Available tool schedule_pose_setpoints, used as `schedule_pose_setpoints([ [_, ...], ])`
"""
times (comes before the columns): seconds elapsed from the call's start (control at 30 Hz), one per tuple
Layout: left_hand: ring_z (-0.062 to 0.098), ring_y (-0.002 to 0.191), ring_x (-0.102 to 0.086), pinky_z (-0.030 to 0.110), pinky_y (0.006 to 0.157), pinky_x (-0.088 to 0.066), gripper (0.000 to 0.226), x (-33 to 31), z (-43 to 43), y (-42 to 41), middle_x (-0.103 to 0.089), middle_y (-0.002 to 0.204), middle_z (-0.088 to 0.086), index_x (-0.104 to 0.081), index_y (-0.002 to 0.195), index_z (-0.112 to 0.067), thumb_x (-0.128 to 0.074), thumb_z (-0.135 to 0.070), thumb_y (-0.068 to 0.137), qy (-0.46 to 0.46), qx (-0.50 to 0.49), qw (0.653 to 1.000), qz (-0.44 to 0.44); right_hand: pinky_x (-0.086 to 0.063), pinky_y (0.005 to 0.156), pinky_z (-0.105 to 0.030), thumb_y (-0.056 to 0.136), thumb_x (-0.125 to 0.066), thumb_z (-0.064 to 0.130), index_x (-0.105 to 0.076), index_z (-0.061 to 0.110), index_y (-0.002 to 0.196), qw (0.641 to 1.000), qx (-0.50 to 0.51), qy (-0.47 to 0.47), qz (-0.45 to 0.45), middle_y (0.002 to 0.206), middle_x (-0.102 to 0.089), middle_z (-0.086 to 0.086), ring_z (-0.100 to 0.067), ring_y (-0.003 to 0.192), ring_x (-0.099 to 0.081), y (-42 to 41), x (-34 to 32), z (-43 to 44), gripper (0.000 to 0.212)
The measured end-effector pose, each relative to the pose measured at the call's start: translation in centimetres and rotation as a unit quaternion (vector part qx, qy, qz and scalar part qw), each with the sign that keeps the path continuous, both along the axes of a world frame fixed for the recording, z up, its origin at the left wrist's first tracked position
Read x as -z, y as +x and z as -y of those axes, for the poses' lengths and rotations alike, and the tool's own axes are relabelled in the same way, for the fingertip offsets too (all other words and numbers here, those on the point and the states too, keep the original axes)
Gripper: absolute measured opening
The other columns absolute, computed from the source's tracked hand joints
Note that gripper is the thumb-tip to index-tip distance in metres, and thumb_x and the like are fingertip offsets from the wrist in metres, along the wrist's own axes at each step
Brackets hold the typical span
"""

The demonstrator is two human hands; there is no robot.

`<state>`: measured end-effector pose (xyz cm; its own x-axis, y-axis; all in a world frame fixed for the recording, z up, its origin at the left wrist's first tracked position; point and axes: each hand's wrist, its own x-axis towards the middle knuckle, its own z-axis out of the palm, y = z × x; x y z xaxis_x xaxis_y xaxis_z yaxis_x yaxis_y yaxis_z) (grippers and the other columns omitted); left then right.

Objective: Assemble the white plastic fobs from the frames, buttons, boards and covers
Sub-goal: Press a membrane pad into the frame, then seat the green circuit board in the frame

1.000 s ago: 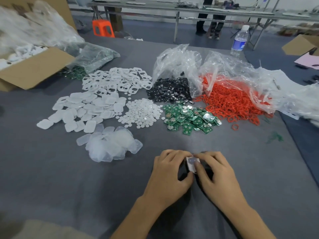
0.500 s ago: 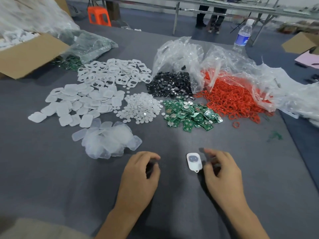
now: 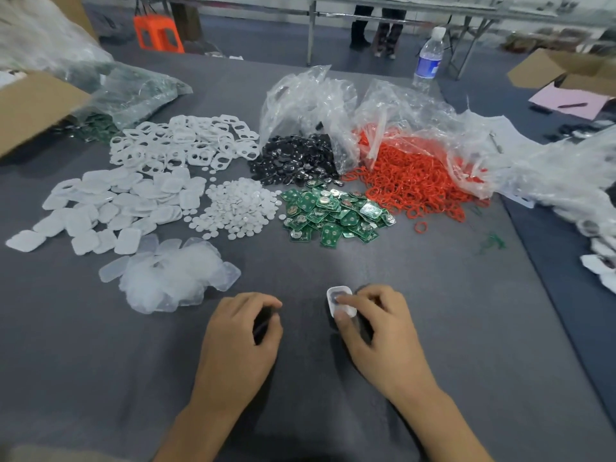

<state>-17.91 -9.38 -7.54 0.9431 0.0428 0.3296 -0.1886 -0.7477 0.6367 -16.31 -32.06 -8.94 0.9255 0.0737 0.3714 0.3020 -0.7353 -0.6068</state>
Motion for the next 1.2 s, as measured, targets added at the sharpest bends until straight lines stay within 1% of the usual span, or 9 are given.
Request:
schedule_pose_setpoints([
  [0.23,0.004,0.097,-0.052,0.024,0.087,-0.044,0.025,0.1,0.3,0.0,-0.061,0.096,-0.024,-0.067,0.097,-0.033,-0.077,-0.014,0.084,0.012,-0.003,1.0,0.008,-0.044,0.079,-0.025,0.09,-0.072,0.024,-0.074,0.028,0.106,1.0,0.004,-0.013,0.024,0.098,-0.053,0.011,-0.012,0.093,-0.051,0.1,0.1,0.0,0.016],
  [0.6,0.005,0.098,-0.054,0.034,0.086,-0.05,0.025,0.1,0.4,-0.1,-0.062,0.097,-0.026,-0.066,0.097,-0.036,-0.076,-0.016,0.086,0.0,-0.003,1.0,0.014,-0.041,0.089,-0.017,0.093,-0.069,0.027,-0.071,0.035,0.114,1.0,0.0,0.02,0.001,0.105,-0.056,0.017,-0.005,0.105,-0.054,-0.2,-0.9,-0.3,0.023],
  [0.67,0.005,0.098,-0.055,0.033,0.085,-0.05,0.025,0.0,0.6,0.0,-0.061,0.098,-0.026,-0.066,0.099,-0.036,-0.075,-0.017,0.086,-0.009,0.002,1.0,0.008,-0.042,0.089,-0.016,0.093,-0.068,0.03,-0.071,0.038,0.113,0.999,0.011,0.049,-0.021,0.105,-0.056,0.02,-0.005,0.105,-0.057,0.0,-1.4,-0.6,0.021],
  [0.77,0.006,0.096,-0.06,0.018,0.083,-0.048,0.025,-0.2,1.4,0.9,-0.061,0.098,-0.023,-0.065,0.102,-0.035,-0.072,-0.015,0.089,-0.062,0.015,0.998,-0.01,-0.047,0.088,-0.02,0.093,-0.069,0.031,-0.071,0.036,0.111,0.995,0.033,0.076,-0.055,0.104,-0.058,0.022,-0.003,0.101,-0.06,1.0,-2.4,-1.2,0.019],
  [0.83,0.006,0.093,-0.061,0.016,0.081,-0.047,0.024,-0.5,2.2,2.4,-0.062,0.098,-0.019,-0.066,0.105,-0.031,-0.07,-0.012,0.09,-0.09,0.017,0.996,-0.018,-0.041,0.089,-0.011,0.09,-0.071,0.023,-0.07,0.031,0.115,0.996,0.037,0.045,-0.065,0.106,-0.059,0.018,-0.008,0.103,-0.058,2.5,-3.2,-1.9,0.026],
  [0.9,0.009,0.094,-0.061,0.026,0.086,-0.05,0.023,-0.9,3.2,4.5,-0.065,0.101,-0.012,-0.067,0.11,-0.023,-0.068,-0.009,0.091,-0.094,0.012,0.995,-0.023,-0.038,0.088,-0.006,0.088,-0.069,0.018,-0.07,0.022,0.118,0.997,0.031,0.001,-0.069,0.107,-0.063,0.006,-0.017,0.105,-0.058,4.5,-4.0,-3.1,0.03],
  [1.03,0.026,0.101,-0.059,0.032,0.084,-0.044,0.026,-1.4,4.4,9.6,-0.066,0.108,0.011,-0.059,0.12,-0.009,-0.06,-0.005,0.095,-0.087,-0.019,0.995,-0.045,-0.044,0.098,-0.036,0.09,-0.063,0.022,-0.069,0.015,0.119,0.992,0.029,-0.071,-0.098,0.113,-0.064,-0.005,-0.026,0.11,-0.055,9.1,-5.3,-5.9,0.031],
  [1.13,0.024,0.096,-0.057,0.025,0.078,-0.038,0.027,-1.2,4.6,12.4,-0.061,0.112,0.016,-0.053,0.124,-0.009,-0.057,-0.005,0.097,-0.107,-0.063,0.99,-0.072,-0.046,0.086,-0.038,0.092,-0.061,0.03,-0.068,0.013,0.099,0.98,0.053,-0.145,-0.126,0.101,-0.059,-0.006,-0.03,0.102,-0.054,11.8,-5.2,-7.3,0.02],
  [1.2,0.024,0.099,-0.056,0.027,0.084,-0.043,0.029,-0.6,4.6,13.2,-0.06,0.116,0.015,-0.053,0.126,-0.011,-0.057,-0.006,0.098,-0.112,-0.077,0.988,-0.071,-0.046,0.083,-0.037,0.092,-0.061,0.033,-0.066,0.012,0.098,0.973,0.071,-0.167,-0.14,0.101,-0.057,-0.006,-0.03,0.1,-0.054,12.7,-4.7,-7.7,0.023],
])
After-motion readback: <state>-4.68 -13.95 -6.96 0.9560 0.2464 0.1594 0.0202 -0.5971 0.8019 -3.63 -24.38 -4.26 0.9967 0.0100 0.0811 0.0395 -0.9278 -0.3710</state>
